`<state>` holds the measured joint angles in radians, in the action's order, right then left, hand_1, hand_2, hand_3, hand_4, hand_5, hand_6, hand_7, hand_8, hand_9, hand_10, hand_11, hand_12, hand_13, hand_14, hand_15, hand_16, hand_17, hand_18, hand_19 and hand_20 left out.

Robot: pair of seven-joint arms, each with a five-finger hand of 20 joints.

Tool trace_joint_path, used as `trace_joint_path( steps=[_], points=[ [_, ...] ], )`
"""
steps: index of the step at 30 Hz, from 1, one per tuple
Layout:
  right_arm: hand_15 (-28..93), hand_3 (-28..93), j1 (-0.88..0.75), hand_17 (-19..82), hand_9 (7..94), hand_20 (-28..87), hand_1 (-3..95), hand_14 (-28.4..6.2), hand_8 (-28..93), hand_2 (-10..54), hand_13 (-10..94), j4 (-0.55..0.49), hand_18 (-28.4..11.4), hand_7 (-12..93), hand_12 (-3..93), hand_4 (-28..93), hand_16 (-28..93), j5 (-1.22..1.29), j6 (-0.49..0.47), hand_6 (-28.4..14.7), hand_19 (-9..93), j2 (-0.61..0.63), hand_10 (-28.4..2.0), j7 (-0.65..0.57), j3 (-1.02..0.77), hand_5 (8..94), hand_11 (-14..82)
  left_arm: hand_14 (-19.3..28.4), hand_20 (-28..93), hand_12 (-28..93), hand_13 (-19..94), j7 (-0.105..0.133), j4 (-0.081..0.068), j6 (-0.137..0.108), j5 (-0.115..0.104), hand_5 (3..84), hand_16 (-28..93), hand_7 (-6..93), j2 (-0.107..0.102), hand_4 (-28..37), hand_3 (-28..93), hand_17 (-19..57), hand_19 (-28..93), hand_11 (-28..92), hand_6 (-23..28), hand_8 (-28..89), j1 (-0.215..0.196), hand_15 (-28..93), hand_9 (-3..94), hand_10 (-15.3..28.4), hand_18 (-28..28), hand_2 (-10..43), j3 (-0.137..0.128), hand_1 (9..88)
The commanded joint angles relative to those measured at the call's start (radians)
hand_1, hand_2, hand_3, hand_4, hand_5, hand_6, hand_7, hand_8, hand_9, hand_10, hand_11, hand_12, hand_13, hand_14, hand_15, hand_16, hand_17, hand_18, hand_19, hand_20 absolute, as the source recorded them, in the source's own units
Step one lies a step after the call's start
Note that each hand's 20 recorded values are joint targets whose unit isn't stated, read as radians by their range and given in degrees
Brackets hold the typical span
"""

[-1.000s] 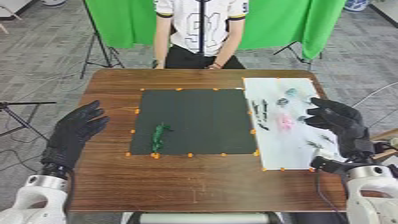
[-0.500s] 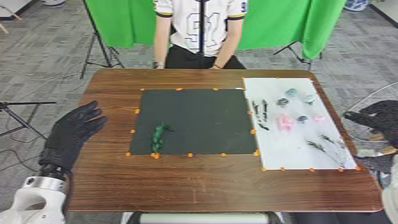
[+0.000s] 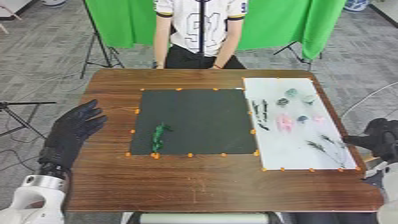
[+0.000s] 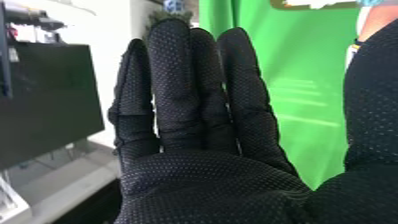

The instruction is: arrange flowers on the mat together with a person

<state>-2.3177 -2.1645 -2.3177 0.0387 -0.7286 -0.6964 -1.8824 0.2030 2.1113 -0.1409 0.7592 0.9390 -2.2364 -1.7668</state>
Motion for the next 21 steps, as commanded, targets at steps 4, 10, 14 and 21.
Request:
trace_joint_path(
  steps=[4, 10, 14, 21],
  points=[
    [60, 60, 0.020, 24, 55.4, 33, 33.8, -10.6, -15, -9.5, 52, 0.063, -19.0, 34, 31.7, -28, 21, 0.018, 0.009, -1.9, 67, -0.009, -14.1, -0.018, 0.058, 55.8, 42.8, 14.1, 11, 17, 29, -0.016, -0.007, 0.014, -0.006, 37.2, -2, 20.0, -0.011, -23.5, 70, -4.0, 50, 26, 4.1, -9, 0.001, 38, 33.2, 11.2, 20.1, -3.4, 0.001, 31.7],
    [61, 60, 0.047, 24, 57.0, 33, 34.6, -10.4, -15, -9.5, 54, 0.103, -18.6, 35, 31.4, -28, 21, 0.037, 0.022, -1.5, 67, 0.011, -13.8, -0.008, 0.082, 57.4, 43.0, 14.1, 11, 17, 29, -0.017, -0.009, 0.020, -0.006, 37.3, -2, 20.0, -0.017, -23.6, 70, -4.1, 50, 26, 4.2, -9, 0.006, 38, 33.2, 11.2, 20.2, -3.3, -0.001, 31.7],
    [61, 59, 0.066, 25, 57.9, 33, 36.3, -10.2, -16, -9.5, 55, 0.127, -18.4, 36, 31.3, -28, 21, 0.031, 0.048, -1.1, 68, 0.022, -13.5, -0.004, 0.106, 58.0, 43.3, 14.1, 11, 17, 29, -0.023, -0.012, 0.018, -0.005, 37.3, -2, 20.1, -0.015, -23.6, 70, -4.1, 50, 26, 4.1, -9, 0.016, 38, 33.3, 11.2, 20.2, -3.2, 0.004, 31.7],
    [62, 54, 0.098, 26, 59.4, 33, 40.8, -9.8, -16, -9.5, 56, 0.160, -18.0, 38, 31.6, -28, 21, 0.032, 0.050, -0.3, 68, 0.030, -12.9, 0.004, 0.145, 59.1, 44.4, 14.1, 11, 17, 29, -0.023, -0.014, 0.024, -0.006, 37.4, -2, 20.2, -0.018, -23.6, 70, -4.1, 50, 26, 4.1, -9, 0.013, 38, 33.2, 11.2, 20.3, -3.1, 0.008, 31.6]
  ],
)
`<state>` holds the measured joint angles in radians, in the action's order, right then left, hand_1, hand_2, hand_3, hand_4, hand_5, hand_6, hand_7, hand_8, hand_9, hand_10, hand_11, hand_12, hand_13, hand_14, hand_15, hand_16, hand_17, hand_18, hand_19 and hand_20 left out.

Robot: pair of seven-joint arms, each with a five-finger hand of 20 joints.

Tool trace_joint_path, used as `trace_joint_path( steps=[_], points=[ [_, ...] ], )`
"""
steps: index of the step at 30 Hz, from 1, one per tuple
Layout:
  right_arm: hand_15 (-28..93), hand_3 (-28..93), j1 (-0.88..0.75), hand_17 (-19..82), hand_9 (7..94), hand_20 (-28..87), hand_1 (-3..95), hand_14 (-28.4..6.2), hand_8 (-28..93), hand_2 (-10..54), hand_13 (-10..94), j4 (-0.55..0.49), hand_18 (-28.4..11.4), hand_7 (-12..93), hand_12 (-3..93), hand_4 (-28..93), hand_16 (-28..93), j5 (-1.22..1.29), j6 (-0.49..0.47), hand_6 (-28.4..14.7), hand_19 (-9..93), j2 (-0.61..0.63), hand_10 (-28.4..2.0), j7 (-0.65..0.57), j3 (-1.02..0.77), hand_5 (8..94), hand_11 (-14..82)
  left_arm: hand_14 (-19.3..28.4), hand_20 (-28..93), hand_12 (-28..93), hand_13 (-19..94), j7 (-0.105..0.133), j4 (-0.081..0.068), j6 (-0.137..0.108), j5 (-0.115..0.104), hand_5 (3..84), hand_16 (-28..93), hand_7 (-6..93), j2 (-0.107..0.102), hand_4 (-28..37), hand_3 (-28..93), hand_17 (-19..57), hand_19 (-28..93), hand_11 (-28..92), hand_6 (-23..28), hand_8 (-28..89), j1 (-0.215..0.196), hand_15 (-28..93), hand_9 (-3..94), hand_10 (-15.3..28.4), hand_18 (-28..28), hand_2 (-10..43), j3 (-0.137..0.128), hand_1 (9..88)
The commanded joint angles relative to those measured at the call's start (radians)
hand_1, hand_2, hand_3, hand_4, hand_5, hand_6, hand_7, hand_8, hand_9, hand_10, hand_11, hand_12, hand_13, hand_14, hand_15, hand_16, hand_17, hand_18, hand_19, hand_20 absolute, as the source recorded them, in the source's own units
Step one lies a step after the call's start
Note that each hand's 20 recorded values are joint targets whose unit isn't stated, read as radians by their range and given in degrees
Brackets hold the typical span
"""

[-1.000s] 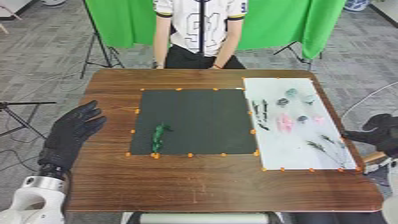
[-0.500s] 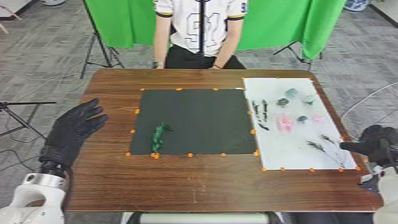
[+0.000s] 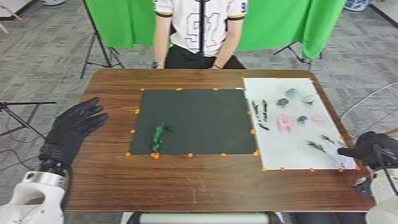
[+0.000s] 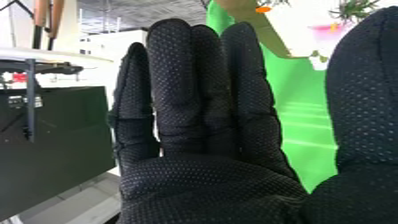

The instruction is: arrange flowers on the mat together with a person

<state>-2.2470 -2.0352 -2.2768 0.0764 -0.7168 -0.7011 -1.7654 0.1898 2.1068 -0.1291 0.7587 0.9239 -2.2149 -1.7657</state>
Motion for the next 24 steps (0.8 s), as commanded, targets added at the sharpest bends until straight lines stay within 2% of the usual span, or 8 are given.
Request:
trace_joint_path(
  steps=[1, 14, 17, 24],
  points=[
    [62, 54, 0.030, 26, 59.5, 33, 41.2, -9.7, -16, -9.5, 56, 0.037, -18.0, 38, 31.8, -28, 21, -0.008, 0.016, -0.2, 68, 0.022, -12.7, 0.010, 0.035, 59.1, 44.4, 14.1, 11, 17, 29, -0.010, -0.009, 0.012, -0.005, 37.4, -2, 20.3, -0.002, -23.6, 70, -4.1, 50, 26, 4.1, -9, -0.007, 38, 33.3, 11.3, 20.3, -3.1, 0.006, 31.6],
    [62, 50, 0.096, 26, 62.6, 33, 45.3, -8.7, -17, -9.5, 60, 0.086, -17.4, 39, 32.2, -28, 22, 0.018, -0.001, 0.9, 68, 0.038, -11.4, 0.027, 0.109, 62.1, 46.8, 14.1, 10, 17, 29, -0.011, -0.010, 0.018, -0.003, 37.6, -2, 20.3, 0.003, -23.6, 70, -4.1, 50, 26, 4.2, -9, -0.007, 38, 33.3, 11.2, 20.2, -3.0, 0.005, 31.5],
    [63, 46, 0.097, 26, 63.7, 33, 47.8, -8.5, -17, -9.5, 61, 0.084, -17.3, 40, 31.9, -28, 22, 0.025, -0.001, 1.4, 68, 0.036, -11.2, 0.036, 0.110, 63.2, 47.3, 14.1, 10, 17, 29, -0.009, -0.009, 0.017, -0.005, 37.6, -2, 20.3, 0.001, -23.6, 70, -4.1, 50, 26, 4.1, -10, -0.007, 38, 33.4, 11.3, 20.2, -3.0, 0.008, 31.5],
    [63, 46, 0.092, 27, 64.5, 33, 48.2, -8.4, -18, -9.5, 62, 0.073, -17.0, 40, 32.0, -28, 22, 0.031, -0.005, 1.7, 68, 0.034, -10.9, 0.054, 0.101, 63.9, 47.7, 14.2, 11, 17, 29, -0.005, -0.010, 0.013, -0.008, 37.6, -2, 20.2, 0.000, -23.6, 70, -4.1, 50, 26, 4.2, -10, -0.008, 38, 33.3, 11.2, 20.2, -3.0, 0.008, 31.4]
  ],
)
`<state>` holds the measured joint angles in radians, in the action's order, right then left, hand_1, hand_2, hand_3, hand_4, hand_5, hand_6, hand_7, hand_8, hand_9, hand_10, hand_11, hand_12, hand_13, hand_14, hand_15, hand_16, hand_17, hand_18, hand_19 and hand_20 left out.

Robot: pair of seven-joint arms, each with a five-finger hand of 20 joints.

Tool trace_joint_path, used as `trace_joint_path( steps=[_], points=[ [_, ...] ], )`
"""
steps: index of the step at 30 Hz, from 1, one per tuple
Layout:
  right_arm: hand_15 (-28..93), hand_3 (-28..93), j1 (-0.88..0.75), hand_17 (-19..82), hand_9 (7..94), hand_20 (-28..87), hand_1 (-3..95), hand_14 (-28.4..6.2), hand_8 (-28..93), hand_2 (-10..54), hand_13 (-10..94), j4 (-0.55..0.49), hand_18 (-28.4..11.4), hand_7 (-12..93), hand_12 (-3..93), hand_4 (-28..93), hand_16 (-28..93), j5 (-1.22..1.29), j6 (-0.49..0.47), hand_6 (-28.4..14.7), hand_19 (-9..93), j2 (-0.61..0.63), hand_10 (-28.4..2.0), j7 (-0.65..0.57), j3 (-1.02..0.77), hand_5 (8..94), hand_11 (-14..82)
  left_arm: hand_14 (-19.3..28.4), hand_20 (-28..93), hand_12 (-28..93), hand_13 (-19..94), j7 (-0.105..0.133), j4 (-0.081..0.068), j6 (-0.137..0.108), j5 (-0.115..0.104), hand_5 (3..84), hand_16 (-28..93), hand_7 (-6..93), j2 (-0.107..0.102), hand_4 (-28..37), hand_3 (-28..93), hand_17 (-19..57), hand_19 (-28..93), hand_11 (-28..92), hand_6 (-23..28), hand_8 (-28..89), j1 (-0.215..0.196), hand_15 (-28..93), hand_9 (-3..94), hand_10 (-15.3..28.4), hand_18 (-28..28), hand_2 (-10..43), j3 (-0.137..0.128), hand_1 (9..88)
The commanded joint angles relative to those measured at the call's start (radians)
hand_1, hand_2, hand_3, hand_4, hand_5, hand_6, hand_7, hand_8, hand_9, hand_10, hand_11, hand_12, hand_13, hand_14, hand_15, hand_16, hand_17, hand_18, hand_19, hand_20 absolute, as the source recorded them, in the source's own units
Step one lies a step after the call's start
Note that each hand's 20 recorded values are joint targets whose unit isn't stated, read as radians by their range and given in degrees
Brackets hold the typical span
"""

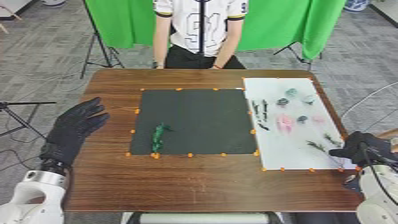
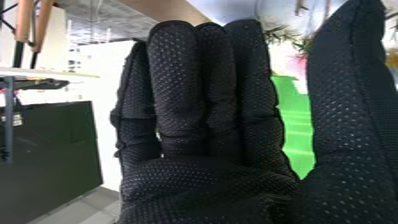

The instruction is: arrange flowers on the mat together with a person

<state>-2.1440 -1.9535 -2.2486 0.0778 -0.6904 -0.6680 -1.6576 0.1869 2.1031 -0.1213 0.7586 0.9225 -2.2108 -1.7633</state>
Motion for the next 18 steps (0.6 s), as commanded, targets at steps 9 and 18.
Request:
trace_joint_path(
  steps=[9, 18],
  points=[
    [78, 64, 0.004, 32, 77.8, 34, 42.2, -7.8, 4, -9.5, 74, 0.016, -15.9, 44, 33.2, -28, 24, -0.024, 0.105, 3.0, 71, 0.027, -9.4, -0.010, 0.031, 77.7, 57.7, 14.1, 11, 17, 29, -0.007, -0.006, 0.011, -0.003, 37.7, -2, 19.9, 0.009, -23.7, 70, -4.2, 50, 26, 4.2, -9, -0.011, 38, 33.2, 11.3, 20.2, -2.9, 0.002, 31.4],
    [85, 82, 0.014, 36, 85.7, 33, 35.8, -8.0, -12, -9.5, 81, -0.006, -15.6, 49, 32.3, -28, 24, -0.043, 0.174, 3.4, 75, 0.040, -9.1, -0.022, 0.030, 87.7, 63.6, 14.2, 11, 17, 29, -0.004, -0.005, 0.009, -0.004, 37.7, -2, 20.0, 0.010, -23.8, 70, -4.2, 50, 26, 4.2, -9, -0.015, 38, 33.3, 11.3, 20.2, -2.8, 0.000, 31.3]
  ],
)
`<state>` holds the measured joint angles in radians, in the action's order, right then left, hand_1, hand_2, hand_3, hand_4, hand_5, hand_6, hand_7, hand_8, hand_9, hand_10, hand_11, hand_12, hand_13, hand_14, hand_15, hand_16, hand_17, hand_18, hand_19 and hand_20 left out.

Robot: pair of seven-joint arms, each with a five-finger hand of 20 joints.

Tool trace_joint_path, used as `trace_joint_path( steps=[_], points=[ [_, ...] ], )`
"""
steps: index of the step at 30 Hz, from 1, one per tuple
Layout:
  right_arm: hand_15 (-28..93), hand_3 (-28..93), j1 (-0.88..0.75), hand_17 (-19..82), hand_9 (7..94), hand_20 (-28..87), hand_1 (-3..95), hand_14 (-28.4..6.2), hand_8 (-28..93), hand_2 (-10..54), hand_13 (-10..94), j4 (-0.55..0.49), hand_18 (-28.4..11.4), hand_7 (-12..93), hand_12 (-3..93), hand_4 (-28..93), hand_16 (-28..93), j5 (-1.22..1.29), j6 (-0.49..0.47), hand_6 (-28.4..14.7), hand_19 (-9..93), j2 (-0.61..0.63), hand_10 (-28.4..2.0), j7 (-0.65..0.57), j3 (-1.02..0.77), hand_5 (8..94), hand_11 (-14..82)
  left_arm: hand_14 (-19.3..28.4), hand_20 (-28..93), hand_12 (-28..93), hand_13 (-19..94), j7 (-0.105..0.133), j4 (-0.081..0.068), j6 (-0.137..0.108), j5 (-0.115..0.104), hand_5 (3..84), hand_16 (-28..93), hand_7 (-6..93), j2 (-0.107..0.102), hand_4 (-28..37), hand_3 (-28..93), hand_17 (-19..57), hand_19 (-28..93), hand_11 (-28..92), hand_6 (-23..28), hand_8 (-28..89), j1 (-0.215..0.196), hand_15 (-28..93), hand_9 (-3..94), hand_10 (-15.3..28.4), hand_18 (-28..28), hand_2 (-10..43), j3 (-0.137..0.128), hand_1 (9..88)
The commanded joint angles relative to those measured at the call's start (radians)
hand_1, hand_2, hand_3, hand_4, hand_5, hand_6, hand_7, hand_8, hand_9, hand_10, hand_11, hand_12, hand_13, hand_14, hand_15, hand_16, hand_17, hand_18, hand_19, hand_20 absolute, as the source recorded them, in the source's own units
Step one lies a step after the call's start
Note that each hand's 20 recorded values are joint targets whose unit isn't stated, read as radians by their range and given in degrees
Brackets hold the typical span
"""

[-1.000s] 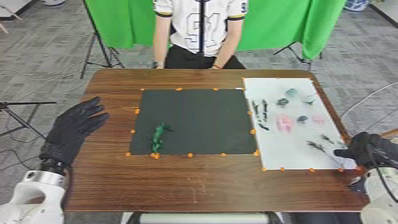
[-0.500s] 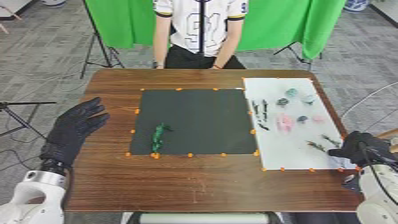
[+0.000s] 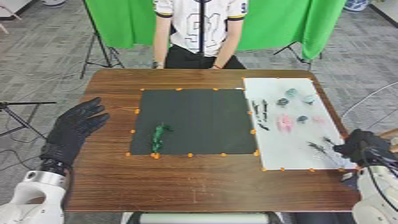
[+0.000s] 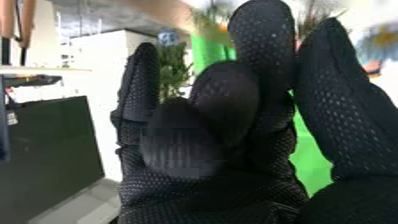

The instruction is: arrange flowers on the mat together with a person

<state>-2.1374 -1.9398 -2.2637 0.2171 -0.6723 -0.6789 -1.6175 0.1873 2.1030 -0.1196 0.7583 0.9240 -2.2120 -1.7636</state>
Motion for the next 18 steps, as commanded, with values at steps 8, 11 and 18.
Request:
trace_joint_path(
  steps=[8, 11, 18],
  points=[
    [81, 78, -0.023, 30, 77.1, 35, 32.5, -8.5, -3, -9.5, 72, -0.030, -16.2, 49, 34.2, -28, 26, -0.074, 0.023, 2.7, 71, 0.022, -9.9, -0.024, -0.039, 77.0, 60.3, 14.3, 11, 17, 29, -0.005, -0.006, 0.010, -0.004, 37.7, -2, 19.9, 0.011, -23.8, 70, -4.2, 50, 26, 4.2, -9, -0.014, 38, 33.3, 11.3, 20.2, -2.9, 0.000, 31.2],
    [78, 78, -0.023, 28, 70.2, 36, 29.0, -9.5, -14, -9.5, 66, -0.031, -17.0, 50, 35.5, -28, 28, -0.068, -0.010, 2.4, 69, 0.021, -11.0, -0.023, -0.045, 70.7, 58.7, 14.3, 11, 17, 29, -0.007, -0.005, 0.008, -0.002, 37.7, -2, 19.8, 0.010, -23.8, 70, -4.2, 50, 26, 4.2, -9, -0.015, 38, 33.3, 11.3, 20.2, -2.8, -0.002, 31.1],
    [77, 67, -0.008, 25, 62.8, 36, 29.4, -11.3, -17, -9.5, 59, -0.022, -18.2, 50, 37.6, -28, 28, -0.036, -0.123, 0.7, 67, 0.012, -12.3, -0.030, -0.044, 64.6, 58.0, 14.2, 11, 17, 29, -0.006, -0.006, 0.011, -0.002, 37.7, -2, 19.8, 0.011, -24.0, 70, -4.2, 50, 26, 4.2, -9, -0.013, 38, 33.3, 11.3, 20.2, -2.8, 0.001, 31.1]
  ],
)
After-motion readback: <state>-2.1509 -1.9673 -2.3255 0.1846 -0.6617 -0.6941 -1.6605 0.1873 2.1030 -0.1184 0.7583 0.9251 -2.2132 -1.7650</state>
